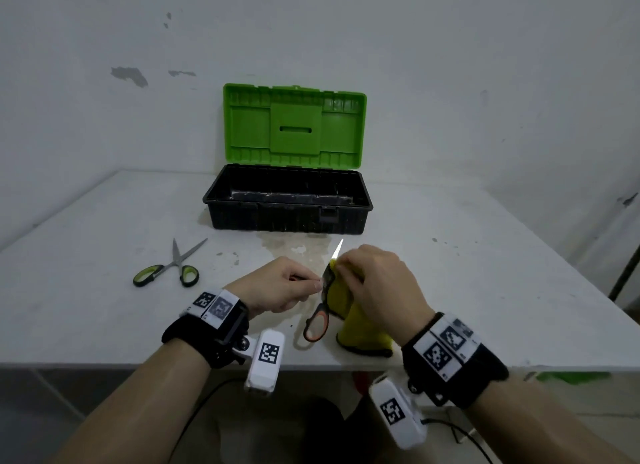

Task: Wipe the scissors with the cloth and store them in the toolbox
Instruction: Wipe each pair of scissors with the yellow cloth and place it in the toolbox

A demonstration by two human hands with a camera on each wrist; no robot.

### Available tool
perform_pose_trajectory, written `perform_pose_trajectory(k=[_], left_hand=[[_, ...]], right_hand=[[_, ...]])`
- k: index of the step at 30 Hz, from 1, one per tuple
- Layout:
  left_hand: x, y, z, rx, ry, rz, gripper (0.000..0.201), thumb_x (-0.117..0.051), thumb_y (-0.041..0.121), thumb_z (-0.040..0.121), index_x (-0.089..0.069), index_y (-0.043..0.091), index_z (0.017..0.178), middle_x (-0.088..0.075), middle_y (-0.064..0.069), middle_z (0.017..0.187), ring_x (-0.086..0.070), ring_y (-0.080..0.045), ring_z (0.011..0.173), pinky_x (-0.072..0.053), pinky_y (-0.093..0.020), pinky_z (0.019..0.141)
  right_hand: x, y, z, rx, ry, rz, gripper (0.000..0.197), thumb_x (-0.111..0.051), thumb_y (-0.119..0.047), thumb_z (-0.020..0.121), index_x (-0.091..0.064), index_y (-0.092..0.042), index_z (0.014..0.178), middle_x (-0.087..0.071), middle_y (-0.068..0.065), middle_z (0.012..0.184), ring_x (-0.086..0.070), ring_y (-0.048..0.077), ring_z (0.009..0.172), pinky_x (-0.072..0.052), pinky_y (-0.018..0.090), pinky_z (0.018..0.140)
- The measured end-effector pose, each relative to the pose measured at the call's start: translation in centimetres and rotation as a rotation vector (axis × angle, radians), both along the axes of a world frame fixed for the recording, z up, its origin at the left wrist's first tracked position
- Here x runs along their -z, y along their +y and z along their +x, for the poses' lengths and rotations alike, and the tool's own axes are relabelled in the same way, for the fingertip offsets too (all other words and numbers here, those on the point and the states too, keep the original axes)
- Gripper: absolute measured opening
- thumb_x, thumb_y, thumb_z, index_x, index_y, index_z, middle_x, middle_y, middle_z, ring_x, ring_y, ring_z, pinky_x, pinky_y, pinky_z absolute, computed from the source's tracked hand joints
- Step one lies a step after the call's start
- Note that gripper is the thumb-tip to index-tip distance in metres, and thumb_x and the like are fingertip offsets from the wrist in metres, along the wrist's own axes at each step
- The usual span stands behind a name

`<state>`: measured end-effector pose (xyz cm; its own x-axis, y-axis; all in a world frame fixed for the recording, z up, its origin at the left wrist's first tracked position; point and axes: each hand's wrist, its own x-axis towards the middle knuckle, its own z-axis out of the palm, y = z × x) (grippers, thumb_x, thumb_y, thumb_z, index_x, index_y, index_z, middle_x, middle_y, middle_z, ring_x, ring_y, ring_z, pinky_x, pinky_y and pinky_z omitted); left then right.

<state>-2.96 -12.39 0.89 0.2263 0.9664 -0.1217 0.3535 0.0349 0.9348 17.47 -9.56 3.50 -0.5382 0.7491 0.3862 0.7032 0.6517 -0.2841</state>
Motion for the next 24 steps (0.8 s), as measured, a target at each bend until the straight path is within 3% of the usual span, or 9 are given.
perform_pose_trajectory(k=[2, 6, 10, 13, 15, 17, 19, 21, 24], left_hand=[[-0.2, 0.1, 0.2, 0.02, 0.004, 0.003, 0.024, -0.059, 0.019, 0.098, -0.069, -0.004, 0.097, -0.045, 0.003, 0.057, -0.033, -0.01, 0.044, -0.024, -0.023, 0.042], [-0.3, -0.1, 0.9, 0.047, 0.129, 0.058, 0.018, -0.06, 0.019, 0.098, -0.074, 0.013, 0.089, -0.049, 0.002, 0.058, -0.035, -0.008, 0.044, -0.029, -0.02, 0.044], [0.2, -0.3, 0.9, 0.071, 0.147, 0.05, 0.022, -0.06, 0.02, 0.098, -0.074, 0.004, 0.094, -0.048, -0.004, 0.062, -0.035, -0.009, 0.045, -0.028, -0.021, 0.044], [0.4, -0.3, 0.5, -0.04, 0.084, 0.044, 0.022, -0.058, 0.019, 0.099, -0.073, 0.003, 0.098, -0.047, -0.003, 0.06, -0.035, -0.009, 0.044, -0.026, -0.021, 0.042], [0.5, -0.2, -0.1, -0.124, 0.008, 0.028, 0.02, -0.056, 0.017, 0.1, -0.071, 0.003, 0.098, -0.045, 0.001, 0.056, -0.033, -0.009, 0.043, -0.025, -0.021, 0.041], [0.5, 0.0, -0.2, -0.166, -0.053, 0.011, 0.019, -0.057, 0.017, 0.1, -0.067, 0.001, 0.096, -0.045, 0.002, 0.056, -0.032, -0.009, 0.042, -0.024, -0.02, 0.039], [0.5, 0.2, 0.3, -0.185, -0.09, -0.012, 0.017, -0.057, 0.018, 0.1, -0.064, 0.007, 0.089, -0.044, 0.002, 0.056, -0.031, -0.009, 0.042, -0.022, -0.02, 0.038], [0.3, 0.3, 1.0, -0.175, -0.121, -0.048, 0.02, -0.054, 0.02, 0.101, -0.062, 0.012, 0.085, -0.041, 0.004, 0.055, -0.028, -0.008, 0.042, -0.02, -0.019, 0.037], [0.3, 0.2, 1.6, -0.162, -0.13, -0.062, 0.02, -0.051, 0.019, 0.102, -0.061, 0.009, 0.087, -0.042, 0.007, 0.051, -0.028, -0.007, 0.04, -0.02, -0.018, 0.036]], right_hand=[[0.6, -0.9, -0.4, -0.038, -0.074, -0.021, 0.023, -0.046, -0.037, 0.098, -0.066, -0.026, 0.098, -0.058, -0.006, 0.091, -0.057, 0.016, 0.079, -0.053, 0.036, 0.068], [0.7, 0.5, -0.6, 0.055, -0.044, 0.011, 0.022, -0.047, -0.035, 0.098, -0.064, -0.023, 0.096, -0.059, -0.004, 0.092, -0.058, 0.021, 0.081, -0.052, 0.039, 0.069], [-0.3, 3.4, 0.2, 0.204, 0.067, -0.027, 0.017, -0.052, -0.031, 0.096, -0.067, -0.022, 0.095, -0.064, 0.0, 0.094, -0.06, 0.023, 0.087, -0.053, 0.039, 0.073], [-1.2, 4.3, 1.5, 0.242, 0.195, -0.051, 0.014, -0.057, -0.029, 0.094, -0.07, -0.023, 0.093, -0.068, -0.002, 0.091, -0.062, 0.021, 0.085, -0.054, 0.039, 0.076], [-1.6, 3.5, 2.1, 0.157, 0.213, -0.004, 0.011, -0.058, -0.029, 0.093, -0.069, -0.025, 0.092, -0.067, -0.005, 0.089, -0.061, 0.017, 0.084, -0.052, 0.035, 0.075], [-1.4, 2.0, 2.0, 0.014, 0.124, 0.005, 0.012, -0.058, -0.03, 0.094, -0.069, -0.026, 0.095, -0.065, -0.008, 0.092, -0.059, 0.014, 0.084, -0.051, 0.033, 0.075], [-0.7, 0.8, 1.3, -0.077, 0.004, -0.012, 0.016, -0.055, -0.033, 0.095, -0.069, -0.027, 0.101, -0.063, -0.008, 0.096, -0.059, 0.016, 0.085, -0.053, 0.035, 0.074], [0.0, 0.5, 0.6, -0.095, -0.061, -0.011, 0.02, -0.051, -0.036, 0.097, -0.068, -0.028, 0.105, -0.061, -0.007, 0.098, -0.06, 0.018, 0.086, -0.053, 0.039, 0.072], [0.6, 0.6, -0.2, -0.091, -0.114, 0.017, 0.022, -0.05, -0.037, 0.097, -0.068, -0.026, 0.103, -0.058, -0.005, 0.097, -0.06, 0.021, 0.084, -0.053, 0.042, 0.069]])
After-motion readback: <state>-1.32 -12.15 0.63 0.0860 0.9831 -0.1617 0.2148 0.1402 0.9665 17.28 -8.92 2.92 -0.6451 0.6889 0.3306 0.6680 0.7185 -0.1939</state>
